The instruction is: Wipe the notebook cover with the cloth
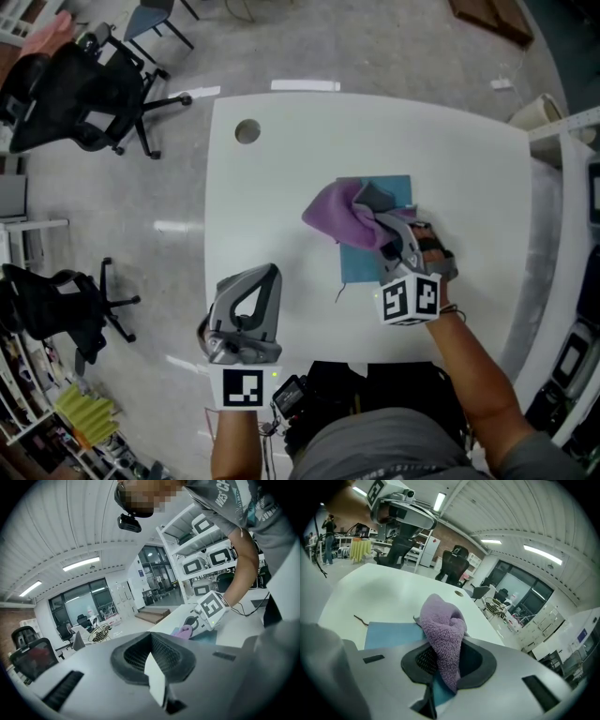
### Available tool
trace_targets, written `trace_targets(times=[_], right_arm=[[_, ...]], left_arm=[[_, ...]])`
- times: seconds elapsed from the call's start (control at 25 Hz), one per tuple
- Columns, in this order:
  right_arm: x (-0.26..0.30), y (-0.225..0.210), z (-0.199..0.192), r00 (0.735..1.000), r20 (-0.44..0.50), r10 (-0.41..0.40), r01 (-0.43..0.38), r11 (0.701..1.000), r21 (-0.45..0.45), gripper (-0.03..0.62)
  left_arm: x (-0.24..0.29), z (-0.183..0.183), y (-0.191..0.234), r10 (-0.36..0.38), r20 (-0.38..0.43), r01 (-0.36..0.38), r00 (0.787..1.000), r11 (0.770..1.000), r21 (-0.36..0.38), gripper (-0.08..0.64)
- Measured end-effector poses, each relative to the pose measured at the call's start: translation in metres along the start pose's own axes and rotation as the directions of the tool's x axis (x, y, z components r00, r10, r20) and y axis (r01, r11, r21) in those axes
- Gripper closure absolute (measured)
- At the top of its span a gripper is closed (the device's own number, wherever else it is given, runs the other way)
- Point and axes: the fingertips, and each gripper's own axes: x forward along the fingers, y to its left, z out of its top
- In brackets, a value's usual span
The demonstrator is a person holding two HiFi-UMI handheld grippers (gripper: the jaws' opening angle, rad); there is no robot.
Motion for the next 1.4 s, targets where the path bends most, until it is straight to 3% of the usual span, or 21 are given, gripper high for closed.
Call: trace_targets(times=[0.24, 0.36, 0.56, 0.84, 0.96, 1.12, 1.4], right_arm=[[-0.041, -0.033, -0.074, 0.989, -0.129, -0.069, 0.074, 0.997, 0.031, 0.509], [-0.048, -0.033, -0.084, 0.984, -0.155, -0.085, 0.091, 0.996, 0.026, 0.509], [-0.036, -0.015, -0.055, 0.992, -0.112, -0.056, 0.057, 0.998, 0.005, 0.509], [-0.002, 0.038, 0.017, 0.996, -0.041, 0.081, -0.082, 0.996, -0.029, 0.509], [0.002, 0.046, 0.026, 0.995, -0.027, 0.098, -0.099, 0.995, -0.020, 0.509], [-0.008, 0.038, 0.006, 0.994, -0.053, 0.091, -0.091, 0.996, 0.010, 0.509], [-0.053, 0.008, -0.075, 0.980, -0.198, 0.006, 0.010, 0.997, 0.079, 0.509]], left_arm=[[0.004, 0.009, -0.005, -0.001, 0.016, 0.001, 1.000, 1.000, -0.002, 0.558], [0.003, 0.005, -0.005, -0.005, 0.018, 0.005, 1.000, 1.000, -0.001, 0.558], [0.001, 0.002, -0.005, -0.009, 0.008, 0.009, 1.000, 1.000, 0.002, 0.558], [-0.002, -0.003, 0.000, -0.011, -0.004, 0.011, 1.000, 1.000, 0.007, 0.558], [-0.002, -0.004, -0.001, -0.010, -0.006, 0.010, 1.000, 1.000, 0.002, 0.558], [0.000, -0.003, -0.001, -0.011, 0.001, 0.011, 1.000, 1.000, -0.001, 0.558], [0.001, 0.001, -0.003, -0.018, 0.013, 0.018, 1.000, 1.000, 0.000, 0.558]])
